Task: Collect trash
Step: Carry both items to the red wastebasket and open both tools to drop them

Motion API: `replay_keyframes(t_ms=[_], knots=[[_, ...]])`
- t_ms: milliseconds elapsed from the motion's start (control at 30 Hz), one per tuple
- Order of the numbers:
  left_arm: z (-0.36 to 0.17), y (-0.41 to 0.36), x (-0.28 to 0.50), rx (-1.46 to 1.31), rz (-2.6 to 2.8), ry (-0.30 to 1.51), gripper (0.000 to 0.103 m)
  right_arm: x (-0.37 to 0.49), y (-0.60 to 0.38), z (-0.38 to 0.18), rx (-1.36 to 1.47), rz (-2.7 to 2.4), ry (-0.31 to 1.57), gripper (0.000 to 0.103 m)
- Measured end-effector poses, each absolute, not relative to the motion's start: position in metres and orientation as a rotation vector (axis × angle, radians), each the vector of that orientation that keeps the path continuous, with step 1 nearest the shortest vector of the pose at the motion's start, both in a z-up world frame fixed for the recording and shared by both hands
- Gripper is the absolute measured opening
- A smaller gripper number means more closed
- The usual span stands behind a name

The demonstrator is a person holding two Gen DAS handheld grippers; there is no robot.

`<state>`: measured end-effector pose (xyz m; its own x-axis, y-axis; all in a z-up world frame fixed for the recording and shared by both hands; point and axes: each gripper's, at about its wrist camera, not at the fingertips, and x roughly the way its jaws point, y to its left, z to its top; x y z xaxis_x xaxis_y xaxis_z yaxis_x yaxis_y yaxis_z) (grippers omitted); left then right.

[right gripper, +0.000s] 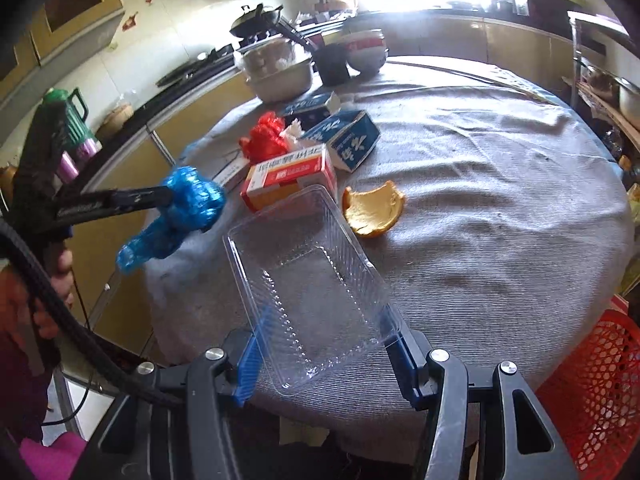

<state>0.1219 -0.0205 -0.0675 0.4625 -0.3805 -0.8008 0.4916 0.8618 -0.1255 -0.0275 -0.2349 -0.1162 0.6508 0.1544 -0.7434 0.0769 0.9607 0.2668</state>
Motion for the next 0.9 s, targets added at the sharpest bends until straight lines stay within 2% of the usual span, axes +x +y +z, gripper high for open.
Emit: replay_keyframes(t_ms=[300, 900], knots=[[-0.042, -0.062, 0.075, 0.195, -0.747, 0.873, 0.034, -0.069, -0.271, -0.107, 0.392, -0.031, 0.776, 0.059], [-0.079, -0.242, -0.029, 0.493, -1.227, 0.96, 0.034, -0.224, -0.413, -0.153, 0.809, -0.462, 0.677, 0.059]])
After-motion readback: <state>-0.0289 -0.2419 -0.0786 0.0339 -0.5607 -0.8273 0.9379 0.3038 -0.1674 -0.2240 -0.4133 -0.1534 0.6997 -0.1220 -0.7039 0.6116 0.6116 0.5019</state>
